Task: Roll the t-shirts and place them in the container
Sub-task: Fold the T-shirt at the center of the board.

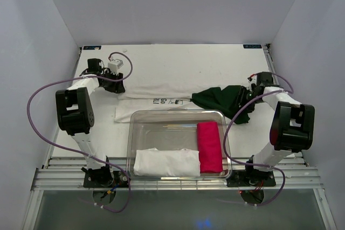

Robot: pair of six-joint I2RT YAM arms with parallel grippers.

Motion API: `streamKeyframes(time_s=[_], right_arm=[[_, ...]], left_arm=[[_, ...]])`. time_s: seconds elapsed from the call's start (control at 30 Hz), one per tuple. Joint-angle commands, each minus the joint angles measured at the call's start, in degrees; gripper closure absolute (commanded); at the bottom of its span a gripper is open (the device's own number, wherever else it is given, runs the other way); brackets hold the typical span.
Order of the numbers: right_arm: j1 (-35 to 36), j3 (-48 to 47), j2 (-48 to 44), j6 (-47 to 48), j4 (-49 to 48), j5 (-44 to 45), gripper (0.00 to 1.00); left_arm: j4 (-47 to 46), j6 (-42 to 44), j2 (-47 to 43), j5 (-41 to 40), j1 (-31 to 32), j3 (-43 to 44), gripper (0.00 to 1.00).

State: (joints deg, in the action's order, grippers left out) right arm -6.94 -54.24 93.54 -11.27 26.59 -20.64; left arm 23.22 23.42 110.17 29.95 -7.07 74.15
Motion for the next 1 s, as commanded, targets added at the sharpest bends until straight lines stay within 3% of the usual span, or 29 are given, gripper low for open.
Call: streamKeyframes(time_s=[0.0, 0.13, 0.27, 0.5, 0.77, 0.87, 0.97], right_arm=[[0.43, -7.10, -1.60, 2.47, 2.41, 1.75, 0.49], [4.37, -12.20, -3.27, 5.81, 3.29, 3.94, 0.48], [8.68, -15.54, -3.10, 6.35, -2.14, 1.94, 0.46], [8.79, -23.89, 11.03, 4.67, -5.40, -6.50, 0.43], [8.79, -23.46, 15.97, 3.18, -10.15, -13.97, 0.44], [9.05, -21.97, 15.71, 2.65, -11.03, -15.83, 0.50], [9.31, -19.95, 13.88, 2.48, -11.91, -15.31, 0.64]], left_arm=[[2.52, 4.08, -3.12, 0.19, -0.22, 0.56, 0.40], [4.98, 6.90, -4.79, -1.91, -0.40, 1.87, 0.37], [6.40, 6.47, -5.32, 1.77, -1.45, 4.94, 0.38], [6.84, 3.83, -2.59, 1.86, -0.84, 7.15, 0.40], [6.84, 2.77, -3.29, 1.16, -0.58, 5.48, 0.41], [6.84, 2.68, -3.21, 1.07, -0.49, 5.48, 0.41], [6.84, 2.60, -2.86, 0.72, -0.40, 5.83, 0.41]])
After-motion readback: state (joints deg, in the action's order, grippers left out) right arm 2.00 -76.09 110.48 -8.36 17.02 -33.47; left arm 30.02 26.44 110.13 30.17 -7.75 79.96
